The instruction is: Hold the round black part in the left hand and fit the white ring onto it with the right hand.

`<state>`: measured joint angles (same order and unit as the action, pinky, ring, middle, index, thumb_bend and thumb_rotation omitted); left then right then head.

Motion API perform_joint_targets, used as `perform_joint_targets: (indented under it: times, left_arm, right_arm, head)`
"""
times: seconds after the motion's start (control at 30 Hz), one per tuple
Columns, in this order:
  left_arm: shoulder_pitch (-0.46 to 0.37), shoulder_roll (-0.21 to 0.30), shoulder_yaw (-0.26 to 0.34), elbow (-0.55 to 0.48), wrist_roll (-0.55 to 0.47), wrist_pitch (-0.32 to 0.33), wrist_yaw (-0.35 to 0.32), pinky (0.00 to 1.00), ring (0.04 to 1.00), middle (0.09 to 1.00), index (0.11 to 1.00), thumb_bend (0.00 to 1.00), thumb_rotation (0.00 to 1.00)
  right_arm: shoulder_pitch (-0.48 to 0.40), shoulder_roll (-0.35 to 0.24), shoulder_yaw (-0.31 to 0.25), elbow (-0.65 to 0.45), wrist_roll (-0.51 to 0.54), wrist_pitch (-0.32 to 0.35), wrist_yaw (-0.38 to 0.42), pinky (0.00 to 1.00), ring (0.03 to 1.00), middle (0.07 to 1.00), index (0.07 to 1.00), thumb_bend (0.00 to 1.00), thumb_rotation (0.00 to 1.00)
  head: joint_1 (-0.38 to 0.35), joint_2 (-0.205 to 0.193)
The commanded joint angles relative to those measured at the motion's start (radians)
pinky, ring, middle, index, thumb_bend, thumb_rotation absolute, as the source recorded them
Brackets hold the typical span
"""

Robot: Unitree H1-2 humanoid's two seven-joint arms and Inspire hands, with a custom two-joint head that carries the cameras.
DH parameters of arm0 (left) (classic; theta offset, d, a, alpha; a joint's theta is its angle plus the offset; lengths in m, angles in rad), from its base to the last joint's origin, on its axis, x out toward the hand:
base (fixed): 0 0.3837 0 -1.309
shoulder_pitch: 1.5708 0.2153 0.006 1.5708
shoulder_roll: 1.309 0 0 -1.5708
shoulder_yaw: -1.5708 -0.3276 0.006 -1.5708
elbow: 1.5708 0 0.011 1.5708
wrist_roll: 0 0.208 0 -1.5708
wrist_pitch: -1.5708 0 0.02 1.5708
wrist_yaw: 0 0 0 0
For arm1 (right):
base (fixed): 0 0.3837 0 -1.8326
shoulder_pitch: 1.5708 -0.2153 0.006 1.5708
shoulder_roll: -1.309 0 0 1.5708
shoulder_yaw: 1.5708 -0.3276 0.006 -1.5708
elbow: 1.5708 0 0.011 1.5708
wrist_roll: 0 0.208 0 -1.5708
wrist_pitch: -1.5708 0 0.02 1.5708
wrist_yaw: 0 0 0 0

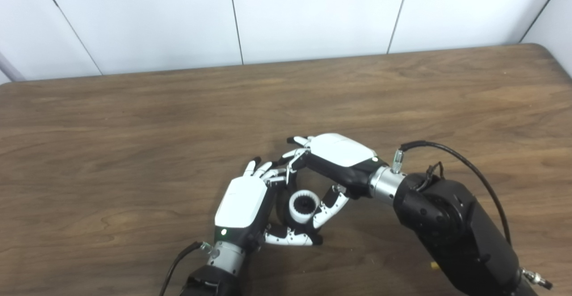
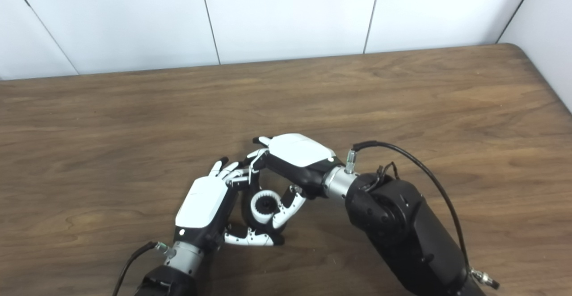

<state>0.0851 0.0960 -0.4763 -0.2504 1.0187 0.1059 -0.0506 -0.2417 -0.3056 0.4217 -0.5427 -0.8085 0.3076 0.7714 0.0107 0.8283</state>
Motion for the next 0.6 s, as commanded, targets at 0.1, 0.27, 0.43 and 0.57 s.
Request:
perform_joint_targets:
  times: [0.1,0.27,0.43,0.57]
  left_arm:
    - [-0.004,-0.003,-0.005,-0.006,0.02,0.0,-0.002,1.0,0.899,0.794,0.482,0.53,0.06]
    - [-0.004,-0.002,-0.004,-0.009,0.019,0.002,-0.007,1.0,0.903,0.795,0.483,0.53,0.06]
    - [-0.004,-0.002,-0.004,-0.01,0.021,0.003,-0.007,1.0,0.904,0.794,0.483,0.53,0.06]
    - [-0.005,0.0,-0.002,-0.009,0.017,0.001,-0.007,1.0,0.903,0.794,0.483,0.52,0.06]
  right_arm:
    - [-0.017,0.001,-0.02,-0.011,0.01,-0.029,-0.036,1.0,1.0,0.874,0.612,1.0,0.32]
    - [-0.018,0.003,-0.02,-0.005,0.013,-0.03,-0.049,1.0,1.0,0.876,0.611,1.0,0.32]
    - [-0.014,0.001,-0.026,-0.011,0.021,-0.023,-0.047,1.0,1.0,0.876,0.593,1.0,0.29]
    - [-0.01,-0.001,-0.036,-0.008,0.03,-0.026,-0.055,1.0,1.0,0.872,0.558,1.0,0.27]
  head:
    - [0.001,0.0]
    - [0.001,0.0]
    - [0.002,0.003]
    - [0.001,0.002]
